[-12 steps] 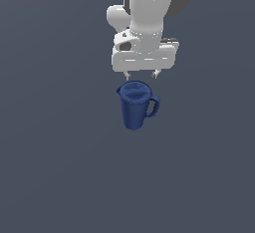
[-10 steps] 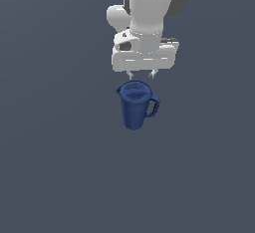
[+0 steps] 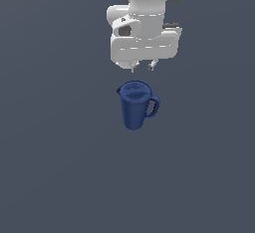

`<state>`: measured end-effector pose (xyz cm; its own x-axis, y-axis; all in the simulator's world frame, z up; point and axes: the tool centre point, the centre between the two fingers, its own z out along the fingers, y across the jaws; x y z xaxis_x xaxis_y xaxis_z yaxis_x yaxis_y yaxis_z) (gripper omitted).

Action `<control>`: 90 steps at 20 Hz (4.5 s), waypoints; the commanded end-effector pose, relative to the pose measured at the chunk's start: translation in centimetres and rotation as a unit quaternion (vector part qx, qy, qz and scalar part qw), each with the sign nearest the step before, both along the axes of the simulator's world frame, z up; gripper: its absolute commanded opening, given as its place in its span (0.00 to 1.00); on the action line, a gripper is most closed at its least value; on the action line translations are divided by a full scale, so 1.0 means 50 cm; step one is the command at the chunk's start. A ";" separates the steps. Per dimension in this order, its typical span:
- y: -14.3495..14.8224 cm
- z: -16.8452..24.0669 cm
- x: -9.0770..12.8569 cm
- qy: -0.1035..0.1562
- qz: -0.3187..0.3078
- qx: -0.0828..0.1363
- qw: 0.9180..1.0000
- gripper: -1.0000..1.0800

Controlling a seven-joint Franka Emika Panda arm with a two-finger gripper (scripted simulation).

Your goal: Pick up the object and move it to a goal position.

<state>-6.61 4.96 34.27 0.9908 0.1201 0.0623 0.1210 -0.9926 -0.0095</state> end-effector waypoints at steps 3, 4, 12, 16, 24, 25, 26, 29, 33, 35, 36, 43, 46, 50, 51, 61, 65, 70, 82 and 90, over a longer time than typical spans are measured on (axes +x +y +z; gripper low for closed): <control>-0.001 0.083 0.003 -0.031 0.017 0.002 0.999 0.62; -0.001 0.105 0.002 -0.039 0.022 0.002 0.999 0.62; 0.010 0.322 -0.026 -0.119 0.073 -0.022 0.990 0.62; 0.030 0.422 -0.055 -0.155 0.102 -0.049 0.982 0.62; 0.106 0.569 -0.121 -0.202 0.162 -0.127 0.958 0.62; 0.118 0.581 -0.128 -0.205 0.170 -0.139 0.954 0.62; 0.131 0.592 -0.135 -0.207 0.178 -0.151 0.950 0.62; 0.174 0.616 -0.154 -0.210 0.201 -0.188 0.938 0.62; 0.236 0.626 -0.169 -0.204 0.232 -0.239 0.921 0.62; 0.267 0.621 -0.171 -0.195 0.247 -0.265 0.911 0.62; 0.283 0.616 -0.171 -0.190 0.254 -0.278 0.906 0.62; 0.382 0.536 -0.147 -0.132 0.306 -0.363 0.870 0.62; 0.414 0.478 -0.123 -0.095 0.327 -0.394 0.853 0.62; 0.440 0.381 -0.083 -0.036 0.354 -0.429 0.830 0.62; 0.443 0.354 -0.072 -0.020 0.360 -0.436 0.824 0.62; 0.390 0.024 0.039 0.168 0.414 -0.466 0.763 0.62; 0.337 -0.101 0.065 0.238 0.428 -0.457 0.742 0.62; 0.275 -0.219 0.078 0.303 0.439 -0.439 0.723 0.62; 0.214 -0.318 0.080 0.356 0.446 -0.418 0.707 0.62; 0.209 -0.337 0.073 0.363 0.443 -0.416 0.707 0.62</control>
